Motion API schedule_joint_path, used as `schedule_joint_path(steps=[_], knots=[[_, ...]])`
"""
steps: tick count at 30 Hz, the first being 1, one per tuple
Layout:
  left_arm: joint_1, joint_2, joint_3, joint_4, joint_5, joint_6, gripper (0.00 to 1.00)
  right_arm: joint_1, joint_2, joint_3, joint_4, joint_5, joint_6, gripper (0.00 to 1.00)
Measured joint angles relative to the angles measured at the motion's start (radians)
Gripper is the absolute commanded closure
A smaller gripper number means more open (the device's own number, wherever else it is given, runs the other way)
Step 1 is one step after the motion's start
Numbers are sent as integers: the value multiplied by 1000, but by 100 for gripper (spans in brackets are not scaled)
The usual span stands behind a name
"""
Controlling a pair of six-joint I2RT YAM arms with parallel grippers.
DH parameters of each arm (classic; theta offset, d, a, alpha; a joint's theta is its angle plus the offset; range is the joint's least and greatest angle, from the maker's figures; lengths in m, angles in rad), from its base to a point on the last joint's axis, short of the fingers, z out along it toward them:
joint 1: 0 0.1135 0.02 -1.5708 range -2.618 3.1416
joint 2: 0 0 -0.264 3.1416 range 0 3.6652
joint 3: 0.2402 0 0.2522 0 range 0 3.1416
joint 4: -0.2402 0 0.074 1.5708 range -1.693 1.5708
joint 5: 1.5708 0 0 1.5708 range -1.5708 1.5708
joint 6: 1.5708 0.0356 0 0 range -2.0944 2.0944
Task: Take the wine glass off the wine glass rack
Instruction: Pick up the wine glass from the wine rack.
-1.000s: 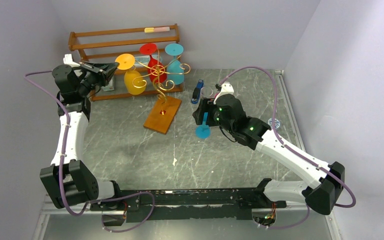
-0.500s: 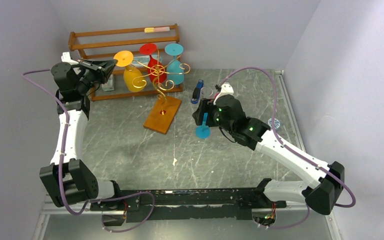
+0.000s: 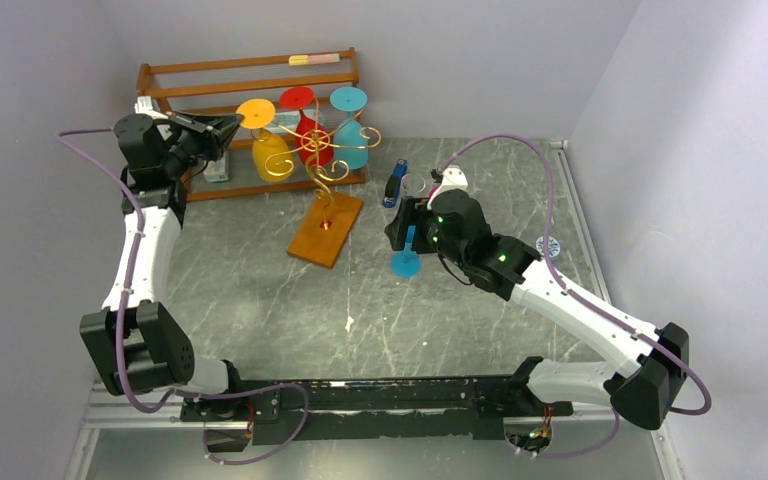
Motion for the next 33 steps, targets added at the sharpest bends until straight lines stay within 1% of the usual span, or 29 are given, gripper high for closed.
schedule_joint_path(steps=[13,20,25,33], knots=[[-52,40,1,11,19,37,95,0,0,-2,1,-2,0,23],[-54,40,1,22,53,56,95,0,0,-3,0,-2,-1,23],[-55,39,14,-2,68,103,95,0,0,-4,1,-5,-1,23],[-55,-1,14,-24,108,148,95,0,9,-4,0,-6,-1,23]])
